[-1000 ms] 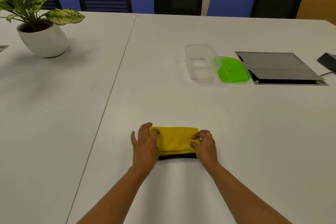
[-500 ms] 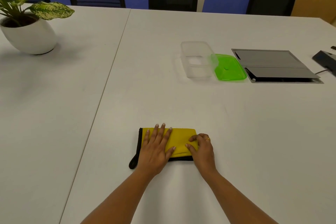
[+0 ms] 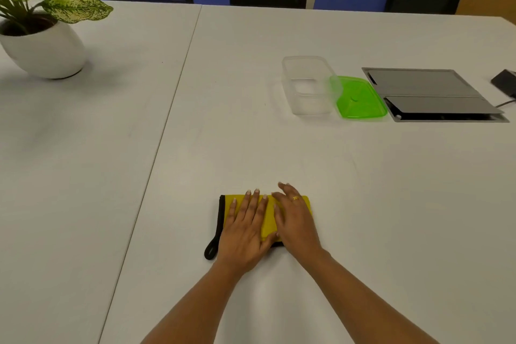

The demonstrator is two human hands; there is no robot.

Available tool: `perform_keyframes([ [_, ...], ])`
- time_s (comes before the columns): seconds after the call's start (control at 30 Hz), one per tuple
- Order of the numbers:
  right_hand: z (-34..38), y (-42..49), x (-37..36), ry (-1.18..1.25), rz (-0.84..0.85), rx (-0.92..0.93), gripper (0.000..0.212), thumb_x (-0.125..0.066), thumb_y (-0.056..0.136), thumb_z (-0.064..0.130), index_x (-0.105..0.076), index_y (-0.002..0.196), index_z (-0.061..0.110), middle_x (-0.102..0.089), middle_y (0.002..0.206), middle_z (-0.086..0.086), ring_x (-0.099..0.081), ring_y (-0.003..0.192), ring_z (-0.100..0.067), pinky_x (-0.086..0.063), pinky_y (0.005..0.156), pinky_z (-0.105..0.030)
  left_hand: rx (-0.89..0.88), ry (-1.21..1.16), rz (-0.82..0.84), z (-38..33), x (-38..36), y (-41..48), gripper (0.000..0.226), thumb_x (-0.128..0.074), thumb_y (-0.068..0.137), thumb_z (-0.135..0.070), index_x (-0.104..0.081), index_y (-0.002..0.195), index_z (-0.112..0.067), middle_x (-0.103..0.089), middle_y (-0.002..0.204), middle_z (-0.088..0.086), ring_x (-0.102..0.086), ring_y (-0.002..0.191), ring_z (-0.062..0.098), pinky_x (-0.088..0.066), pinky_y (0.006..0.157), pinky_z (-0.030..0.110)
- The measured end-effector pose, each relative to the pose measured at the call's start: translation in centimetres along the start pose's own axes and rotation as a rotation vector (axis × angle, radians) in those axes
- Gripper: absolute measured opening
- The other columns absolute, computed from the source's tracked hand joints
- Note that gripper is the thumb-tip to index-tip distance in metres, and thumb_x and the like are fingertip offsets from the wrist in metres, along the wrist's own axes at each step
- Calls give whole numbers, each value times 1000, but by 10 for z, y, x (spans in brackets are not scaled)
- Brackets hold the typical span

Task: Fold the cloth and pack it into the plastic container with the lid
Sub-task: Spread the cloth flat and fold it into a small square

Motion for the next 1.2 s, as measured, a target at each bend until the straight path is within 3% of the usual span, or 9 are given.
perform_keyframes([
  [0.17,-12,0,-28,-368,229,126,46,-23,100,30,-20,146,25,-14,157,9,-4,146,-9,1,118,-31,-72,-20,11,-2,-2,-5,93,-31,79,-72,-37,140,-3,-36,148,13,-30,138,29,3,114,37],
  [0.27,-17,-5,-35,-493,263,154,51,-20,100,36,-9,148,23,-7,159,6,0,146,-13,6,117,-33,-85,2,73,-1,-3,-7,91,-25,82,-71,-43,136,0,-43,144,16,-40,134,30,2,114,37],
  [0.4,-6,-7,-28,-635,239,173,51,-25,94,37,-42,138,18,-41,147,0,-38,136,-18,-31,111,-42,-98,35,118,-3,-2,-8,91,-6,87,-67,-49,131,1,-49,139,17,-42,133,29,1,114,36],
  [0.53,-1,-10,-20,-647,179,179,52,-27,88,36,-58,125,17,-58,133,1,-55,123,-15,-47,97,-41,-99,36,73,-3,-4,-6,86,-15,86,-66,-40,135,0,-37,144,11,10,144,17,5,113,37],
  [0.67,-8,-8,-38,-565,292,153,52,-24,96,32,-25,145,15,-22,156,-2,-15,145,-19,-10,119,-42,-88,93,133,-2,-7,-8,82,-11,89,-62,-51,130,-3,-50,139,12,-42,134,22,8,114,34],
  [0.77,-8,-2,-43,-429,265,36,52,-25,96,31,-20,145,14,-19,157,-2,-3,146,-16,5,118,-40,-84,106,94,-5,-1,-10,82,4,94,-50,-53,130,-3,-53,136,13,-49,127,25,4,112,37],
  [0.87,-7,-4,-44,-433,248,46,53,-23,97,31,-13,147,15,-12,158,-3,2,147,-18,9,117,-41,-79,85,42,-4,3,-11,74,-7,95,-51,-48,133,-1,-47,141,16,-44,131,28,6,112,36],
  [1.03,-11,-12,-45,-470,235,98,55,-19,98,34,-2,148,21,-1,159,0,7,146,-19,12,116,-41,-215,-80,-18,7,-8,-9,74,-34,94,-45,9,145,-13,18,152,-2,18,144,17,26,111,20],
  [1.2,-9,-12,-45,-485,200,127,54,-22,98,38,-10,148,19,-10,158,-2,-2,146,-24,10,114,-46,-184,-284,-71,14,-1,-5,51,-30,100,-17,-11,147,-15,5,149,-12,7,144,8,23,108,8],
])
Point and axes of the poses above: each hand's wrist, its own y-axis towards the middle knuckle, its own x-axis out of the back of the hand, z = x × y, the point moved 6 cm from there along y, towards the middle knuckle
